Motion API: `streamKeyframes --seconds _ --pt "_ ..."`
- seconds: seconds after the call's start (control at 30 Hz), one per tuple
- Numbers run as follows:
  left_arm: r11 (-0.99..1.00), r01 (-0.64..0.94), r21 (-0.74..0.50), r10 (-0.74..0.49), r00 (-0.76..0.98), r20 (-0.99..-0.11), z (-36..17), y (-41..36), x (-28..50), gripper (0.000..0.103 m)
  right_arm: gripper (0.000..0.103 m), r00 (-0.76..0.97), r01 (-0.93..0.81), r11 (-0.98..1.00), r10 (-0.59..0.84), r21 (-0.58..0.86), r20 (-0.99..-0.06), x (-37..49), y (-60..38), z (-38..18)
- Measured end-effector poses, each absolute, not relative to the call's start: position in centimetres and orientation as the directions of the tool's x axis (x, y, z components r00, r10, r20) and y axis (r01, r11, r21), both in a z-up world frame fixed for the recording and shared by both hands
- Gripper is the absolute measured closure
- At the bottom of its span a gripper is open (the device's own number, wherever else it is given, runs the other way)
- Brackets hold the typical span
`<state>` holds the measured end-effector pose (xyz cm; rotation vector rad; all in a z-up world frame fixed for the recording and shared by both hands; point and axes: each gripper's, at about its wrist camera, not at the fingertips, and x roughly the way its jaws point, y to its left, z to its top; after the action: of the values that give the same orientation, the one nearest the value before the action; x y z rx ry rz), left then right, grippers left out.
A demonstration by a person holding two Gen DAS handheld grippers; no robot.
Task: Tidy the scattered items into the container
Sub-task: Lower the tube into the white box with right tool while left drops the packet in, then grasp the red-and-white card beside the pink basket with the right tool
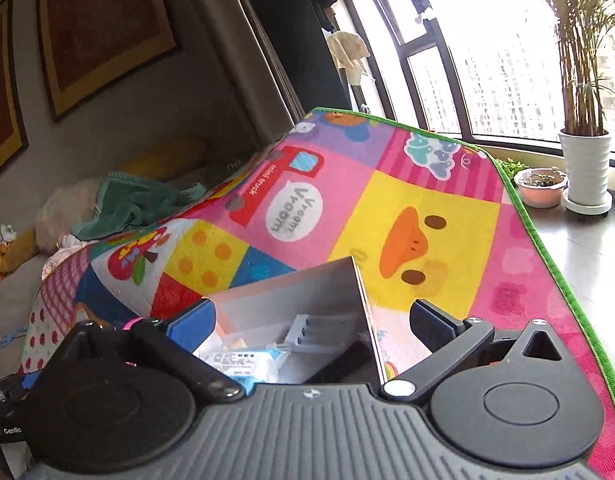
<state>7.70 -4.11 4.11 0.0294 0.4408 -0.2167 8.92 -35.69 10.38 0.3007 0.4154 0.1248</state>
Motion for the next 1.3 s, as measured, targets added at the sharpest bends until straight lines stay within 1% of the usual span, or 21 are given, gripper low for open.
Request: streamKeyframes --seconds 0.1,0.17,0.2,0.23,0.3,0.37,0.47,0.53,0.57,0.6,0.63,0.7,0.77,0.8,0.83,0.87,0.9,0.93,1.17,1.23,1.3 --pt "0.975 0.218 0.048 -0.172 0.868 -0.467 2.1 -4.0 6.7 0.000 0.001 0.894 -0.091 0.966 0.186 0.242 -0.407 7.8 -33.8 9.9" --pt "0.972 0.196 0.127 -0.117 0.878 -0.464 1.1 -4.1 6.2 0.000 0.009 0.889 -0.150 0.980 0.193 0.135 -0.416 6.9 -31.2 9.9" --pt "0.970 0.173 0.168 -0.079 0.885 -0.459 0.8 -4.1 6.0 0.000 0.021 0.882 -0.191 0.979 0.204 0.073 -0.425 6.6 -29.7 9.8" --pt "0.969 0.151 0.196 -0.046 0.889 -0.455 0.5 -4.0 6.1 0.000 0.035 0.873 -0.233 0.972 0.221 0.026 -0.434 6.4 -28.2 9.8" --pt "0.970 0.121 0.212 -0.010 0.888 -0.460 0.5 -3.5 6.6 0.000 0.052 0.846 -0.324 0.946 0.282 -0.017 -0.453 6.3 -25.5 9.7" --pt "0.973 0.072 0.218 0.037 0.888 -0.459 0.5 -2.7 7.1 0.000 0.053 0.812 -0.417 0.908 0.347 -0.050 -0.469 6.3 -22.3 9.6" --pt "0.983 -0.021 0.185 0.107 0.878 -0.467 0.5 -0.6 7.8 0.000 0.053 0.794 -0.497 0.847 0.357 -0.187 -0.492 6.5 -17.2 8.3" --pt "0.992 -0.074 0.105 0.117 0.860 -0.496 0.6 1.3 8.1 0.000 0.055 0.814 -0.487 0.808 0.283 -0.331 -0.508 7.0 -13.9 6.4" --pt "0.993 -0.102 0.064 0.120 0.853 -0.508 0.7 2.4 8.2 0.000 0.056 0.827 -0.485 0.777 0.259 -0.401 -0.498 7.1 -12.6 5.7" --pt "0.992 -0.121 0.033 0.121 0.850 -0.512 0.8 3.3 8.3 0.000 0.060 0.827 -0.493 0.747 0.243 -0.446 -0.507 7.3 -11.4 5.0" --pt "0.991 -0.130 0.013 0.118 0.853 -0.508 0.9 4.0 8.2 0.000 0.061 0.827 -0.498 0.725 0.233 -0.475 -0.511 7.6 -10.6 4.5" --pt "0.991 -0.135 -0.013 0.111 0.864 -0.491 1.0 5.0 7.9 0.000 0.061 0.837 -0.497 0.678 0.210 -0.542 -0.506 7.8 -9.1 3.3" --pt "0.991 -0.125 -0.050 0.087 0.876 -0.475 1.1 5.8 7.6 0.000 0.062 0.860 -0.471 0.630 0.173 -0.618 -0.480 8.0 -8.0 2.1" --pt "0.990 -0.119 -0.070 0.072 0.878 -0.472 1.2 6.1 7.6 0.000 0.069 0.867 -0.461 0.610 0.153 -0.645 -0.475 8.2 -7.7 1.5" --pt "0.990 -0.115 -0.086 0.061 0.880 -0.471 1.2 6.3 7.5 0.000 0.077 0.868 -0.459 0.598 0.141 -0.658 -0.477 8.4 -7.5 1.2" --pt "0.988 -0.113 -0.102 0.052 0.882 -0.468 1.3 6.4 7.4 0.000 0.080 0.864 -0.463 0.594 0.138 -0.658 -0.484 8.5 -7.5 1.0" --pt "0.988 -0.110 -0.112 0.046 0.886 -0.462 1.5 6.5 7.3 0.000 0.087 0.858 -0.471 0.598 0.139 -0.649 -0.494 8.5 -7.7 1.0" --pt "0.988 -0.105 -0.116 0.041 0.890 -0.454 1.7 6.4 7.2 0.000 0.092 0.853 -0.476 0.608 0.144 -0.636 -0.502 8.2 -7.9 1.2" --pt "0.994 -0.052 -0.094 0.006 0.898 -0.439 2.9 5.1 6.4 0.000 0.095 0.826 -0.527 0.663 0.251 -0.531 -0.505 1.4 -12.8 3.9" --pt "0.996 -0.031 -0.082 -0.008 0.898 -0.439 3.0 4.5 6.1 0.000 0.095 0.812 -0.540 0.677 0.263 -0.501 -0.520 -1.2 -15.0 4.3" --pt "0.997 -0.003 -0.080 -0.032 0.900 -0.435 3.2 4.1 5.7 0.000 0.095 0.808 -0.534 0.688 0.243 -0.492 -0.536 -3.5 -17.2 4.5"
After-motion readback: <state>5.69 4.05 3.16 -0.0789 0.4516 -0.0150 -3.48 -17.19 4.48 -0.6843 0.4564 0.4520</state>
